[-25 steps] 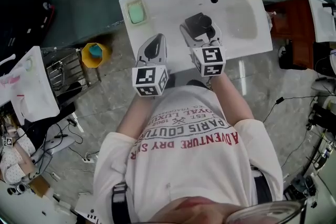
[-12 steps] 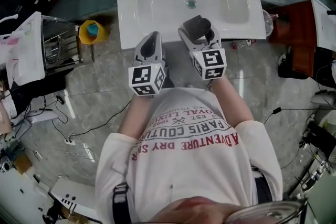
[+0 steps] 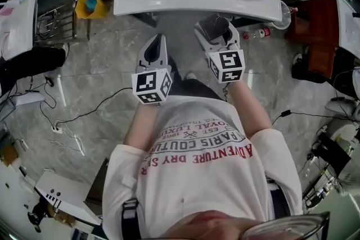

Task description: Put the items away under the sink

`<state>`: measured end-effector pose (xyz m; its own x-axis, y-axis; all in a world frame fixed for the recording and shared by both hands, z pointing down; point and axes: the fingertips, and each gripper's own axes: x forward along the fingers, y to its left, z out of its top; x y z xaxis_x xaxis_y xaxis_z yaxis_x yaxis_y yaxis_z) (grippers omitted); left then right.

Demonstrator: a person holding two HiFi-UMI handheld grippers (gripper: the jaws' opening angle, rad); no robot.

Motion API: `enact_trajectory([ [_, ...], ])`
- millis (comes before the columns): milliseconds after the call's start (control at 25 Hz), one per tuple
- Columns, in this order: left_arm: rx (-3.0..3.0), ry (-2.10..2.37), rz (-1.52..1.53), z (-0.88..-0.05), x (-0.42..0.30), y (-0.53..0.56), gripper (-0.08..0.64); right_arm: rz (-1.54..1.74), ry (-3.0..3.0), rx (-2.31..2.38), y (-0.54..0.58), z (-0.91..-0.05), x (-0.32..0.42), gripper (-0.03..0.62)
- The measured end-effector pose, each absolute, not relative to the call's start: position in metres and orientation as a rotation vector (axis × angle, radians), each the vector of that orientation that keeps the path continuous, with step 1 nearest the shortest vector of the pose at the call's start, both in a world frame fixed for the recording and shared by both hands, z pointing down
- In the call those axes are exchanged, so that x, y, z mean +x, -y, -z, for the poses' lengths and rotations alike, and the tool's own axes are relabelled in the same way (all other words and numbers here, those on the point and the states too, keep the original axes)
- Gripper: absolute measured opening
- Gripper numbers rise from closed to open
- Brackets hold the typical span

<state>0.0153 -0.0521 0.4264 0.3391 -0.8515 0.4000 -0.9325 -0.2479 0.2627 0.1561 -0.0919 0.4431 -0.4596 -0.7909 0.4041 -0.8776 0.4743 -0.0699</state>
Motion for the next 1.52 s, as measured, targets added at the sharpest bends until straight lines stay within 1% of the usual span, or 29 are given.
enact_trajectory([
  [360, 2.134, 1.549, -0.285, -0.481, 0.001, 0.036, 0.028, -0.443, 2.392, 1.358, 0.067, -0.510, 0.138, 0.371],
  [600, 2.184, 1.589, -0.285, -0.547, -0.014, 0.054, 0.028, -0.419, 2.396, 1.345, 0.077, -0.600, 0.121, 0.371],
  [880, 2.246, 1.602, -0.261, -0.656, -0.031, 0.090, 0.028, -0.363, 2.396, 1.339, 0.114, -0.718, 0.106, 0.371],
  [1000, 2.278, 1.628, -0.226, -0.692, -0.034, 0.105, 0.028, -0.325, 2.392, 1.355, 0.130, -0.756, 0.107, 0.371],
  [1280, 2.330, 1.657, -0.154, -0.750, -0.039, 0.118, 0.028, -0.304, 2.388, 1.478, 0.163, -0.803, 0.111, 0.371],
  [1520, 2.356, 1.670, -0.123, -0.767, -0.039, 0.123, 0.028, -0.258, 2.339, 1.529, 0.188, -0.828, 0.114, 0.371],
])
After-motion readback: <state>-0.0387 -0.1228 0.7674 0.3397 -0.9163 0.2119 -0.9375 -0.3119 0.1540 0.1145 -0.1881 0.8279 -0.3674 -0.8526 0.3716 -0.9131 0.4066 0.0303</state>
